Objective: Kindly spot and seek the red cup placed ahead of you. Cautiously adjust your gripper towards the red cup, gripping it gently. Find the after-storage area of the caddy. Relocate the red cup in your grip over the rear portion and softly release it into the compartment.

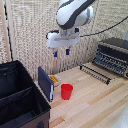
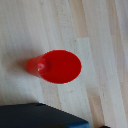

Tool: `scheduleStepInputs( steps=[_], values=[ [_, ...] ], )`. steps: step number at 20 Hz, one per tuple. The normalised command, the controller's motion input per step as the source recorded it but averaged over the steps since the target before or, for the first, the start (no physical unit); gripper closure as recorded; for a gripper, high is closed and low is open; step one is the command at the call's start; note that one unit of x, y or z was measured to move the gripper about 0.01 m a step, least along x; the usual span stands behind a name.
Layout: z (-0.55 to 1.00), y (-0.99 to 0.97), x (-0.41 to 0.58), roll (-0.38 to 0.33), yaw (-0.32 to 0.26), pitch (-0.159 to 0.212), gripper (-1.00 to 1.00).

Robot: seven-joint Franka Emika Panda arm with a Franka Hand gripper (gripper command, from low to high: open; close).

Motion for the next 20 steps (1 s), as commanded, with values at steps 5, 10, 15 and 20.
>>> scheduleStepInputs(
  steps=[5,10,15,20],
  values=[
    [-0.18,-0.18,-0.529,0.002,-0.028,0.020,-1.00],
    [-0.16,-0.08,-0.522,0.000,-0.023,0.006,-1.00],
    [-0.21,0.00,-0.311,0.000,0.007,0.000,-1.00],
    [-0.32,0.00,-0.269,0.000,0.021,0.000,-1.00]
  ],
)
